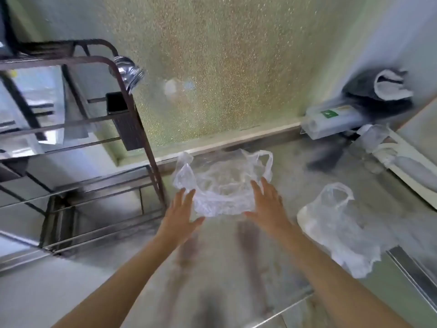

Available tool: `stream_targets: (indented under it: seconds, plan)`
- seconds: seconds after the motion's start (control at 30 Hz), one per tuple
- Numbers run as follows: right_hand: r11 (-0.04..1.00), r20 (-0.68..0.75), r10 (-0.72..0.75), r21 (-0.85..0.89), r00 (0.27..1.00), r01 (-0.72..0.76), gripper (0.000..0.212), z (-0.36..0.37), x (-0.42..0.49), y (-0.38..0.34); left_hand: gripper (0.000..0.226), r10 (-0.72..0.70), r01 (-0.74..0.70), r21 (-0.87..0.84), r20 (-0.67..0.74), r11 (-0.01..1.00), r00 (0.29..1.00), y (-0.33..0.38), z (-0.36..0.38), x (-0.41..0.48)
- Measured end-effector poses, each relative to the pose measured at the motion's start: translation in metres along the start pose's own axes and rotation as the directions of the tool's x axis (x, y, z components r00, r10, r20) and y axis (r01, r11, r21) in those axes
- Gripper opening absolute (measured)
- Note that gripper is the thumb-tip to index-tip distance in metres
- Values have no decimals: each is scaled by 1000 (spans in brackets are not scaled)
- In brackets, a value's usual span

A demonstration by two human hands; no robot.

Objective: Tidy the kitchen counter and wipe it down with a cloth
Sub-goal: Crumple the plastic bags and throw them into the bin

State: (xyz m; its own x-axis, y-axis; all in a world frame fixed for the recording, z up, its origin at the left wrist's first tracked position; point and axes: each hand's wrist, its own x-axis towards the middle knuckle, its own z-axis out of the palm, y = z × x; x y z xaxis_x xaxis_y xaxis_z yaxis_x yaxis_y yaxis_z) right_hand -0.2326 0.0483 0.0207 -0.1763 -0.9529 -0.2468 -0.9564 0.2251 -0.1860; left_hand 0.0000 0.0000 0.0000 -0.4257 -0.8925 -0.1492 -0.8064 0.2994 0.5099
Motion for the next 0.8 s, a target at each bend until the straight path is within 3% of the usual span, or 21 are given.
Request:
stream_targets:
  seconds: [0.1, 0.23, 0.33, 0.43, 0.6, 0.7, 0.8]
  plan:
    - [989, 53, 132, 66, 990, -135, 104, 12, 45, 8, 100, -61, 59, -67, -19, 996, 998, -9, 17, 49]
    - [986, 115, 89, 129, 989, -103, 100, 31, 83, 16, 101, 8, -6, -45, 47, 999, 999, -16, 43, 94]
    - [975, 89, 37, 217, 995, -56, 87, 44, 95, 19, 100, 65, -59, -86, 79, 995, 995, -18, 56, 109]
    - [942, -25, 0, 335, 1000, 8, 59, 52, 96, 19, 104, 146, -127, -214, 74, 968, 987, -14, 60, 117]
    - [759, -117, 44, 650, 992, 43, 32, 35, 83, -1, 109, 366, -351, -321, -15, 880, 931, 8, 55, 128]
    - [696, -92, -50, 711, 995, 101, 41, 16, 71, -2, 97, 474, -473, -228, -52, 851, 879, 24, 46, 124]
    - [657, -99, -146, 734, 984, 171, 46, -1, 45, 12, 64, 477, -482, -215, -76, 849, 875, 34, 42, 122]
